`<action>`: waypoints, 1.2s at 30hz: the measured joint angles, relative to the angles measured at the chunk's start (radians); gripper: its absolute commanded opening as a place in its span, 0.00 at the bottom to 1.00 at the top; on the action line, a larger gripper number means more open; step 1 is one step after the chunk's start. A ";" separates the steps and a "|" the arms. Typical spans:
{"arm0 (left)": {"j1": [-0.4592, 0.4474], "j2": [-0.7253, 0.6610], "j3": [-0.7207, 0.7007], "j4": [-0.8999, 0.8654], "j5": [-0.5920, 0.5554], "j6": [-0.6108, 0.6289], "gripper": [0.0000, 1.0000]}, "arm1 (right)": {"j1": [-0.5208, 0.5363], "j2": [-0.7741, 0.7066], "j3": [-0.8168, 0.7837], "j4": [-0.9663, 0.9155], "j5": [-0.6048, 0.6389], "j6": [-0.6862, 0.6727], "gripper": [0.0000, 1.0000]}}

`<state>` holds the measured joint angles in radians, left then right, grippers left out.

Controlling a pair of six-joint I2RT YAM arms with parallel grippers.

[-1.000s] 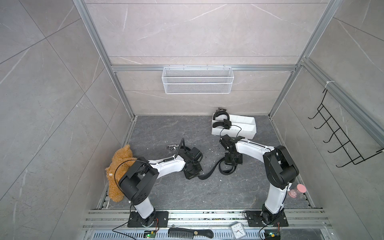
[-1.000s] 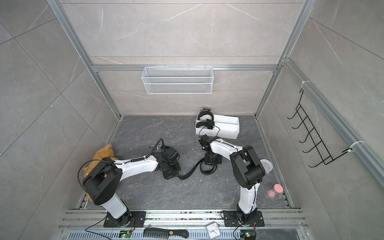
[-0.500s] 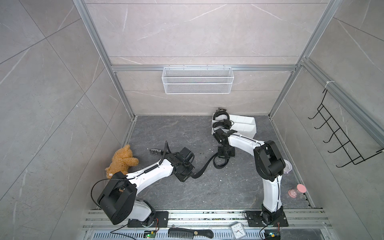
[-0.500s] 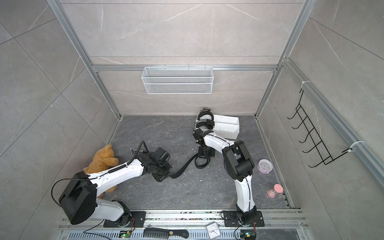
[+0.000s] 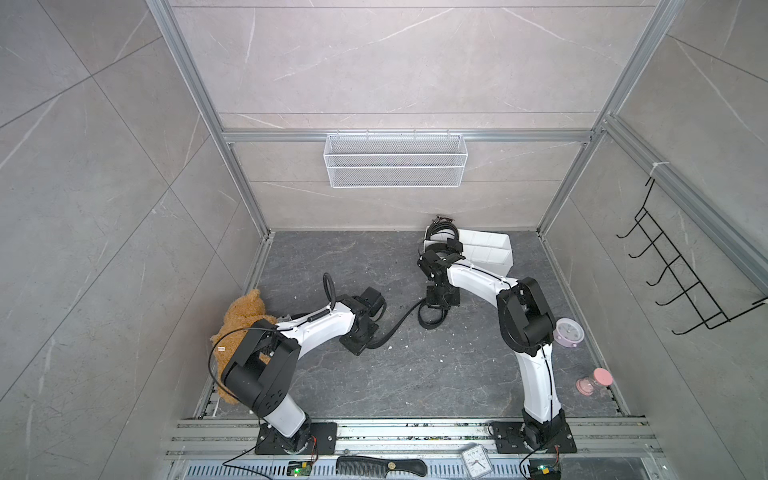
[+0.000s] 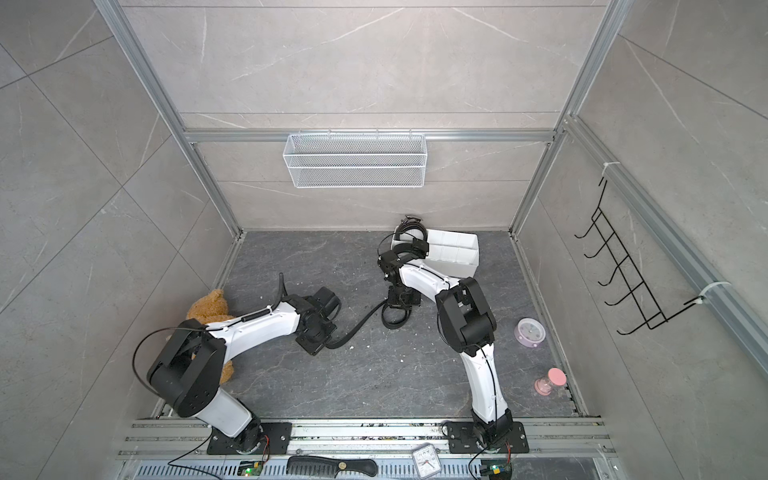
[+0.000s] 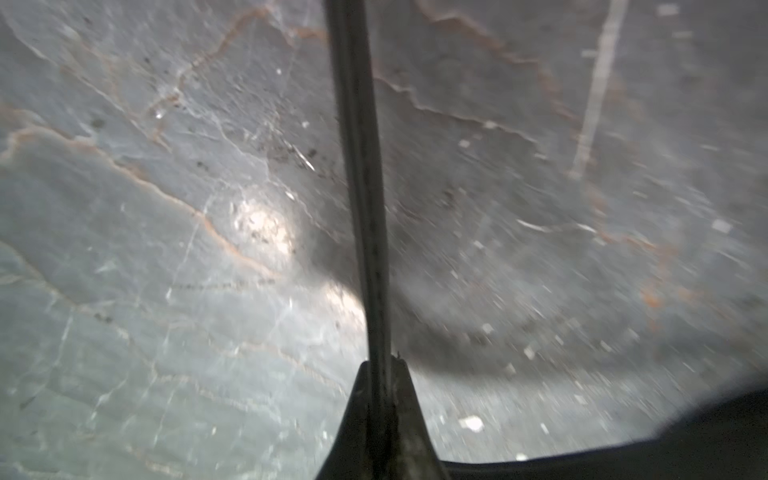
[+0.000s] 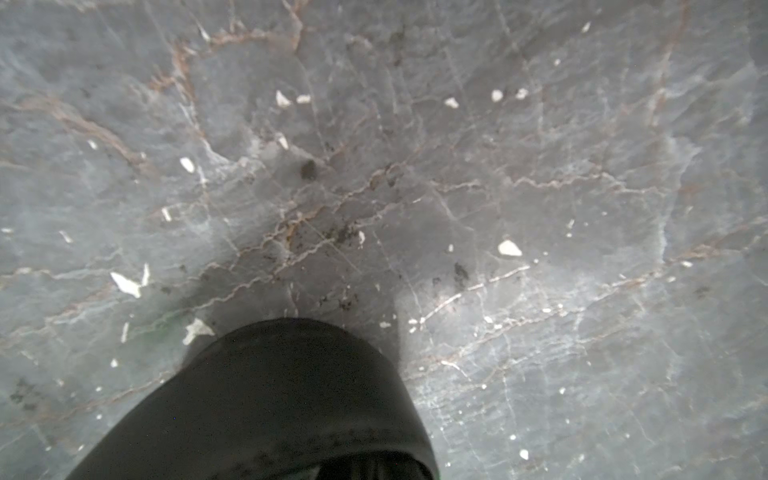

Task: Place the belts into the storage roll
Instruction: Roll the belt at the center of the board.

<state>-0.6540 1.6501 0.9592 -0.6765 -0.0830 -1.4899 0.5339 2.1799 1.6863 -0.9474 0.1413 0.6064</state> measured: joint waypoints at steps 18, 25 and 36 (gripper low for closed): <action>-0.174 0.217 0.214 0.143 0.105 -0.213 0.27 | 0.013 0.359 0.615 -0.010 -0.118 -0.010 0.00; -0.190 0.223 0.226 0.240 0.196 -0.275 0.73 | 0.062 0.464 0.803 -0.051 -0.122 -0.056 0.00; -0.203 0.182 0.286 0.061 0.202 -0.222 0.99 | 0.076 0.527 0.931 -0.126 -0.123 -0.135 0.00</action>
<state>-0.8570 1.8324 1.2449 -0.6155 0.1192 -1.7119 0.6102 2.7068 2.6171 -1.0733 0.0185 0.4717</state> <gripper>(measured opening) 0.971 0.069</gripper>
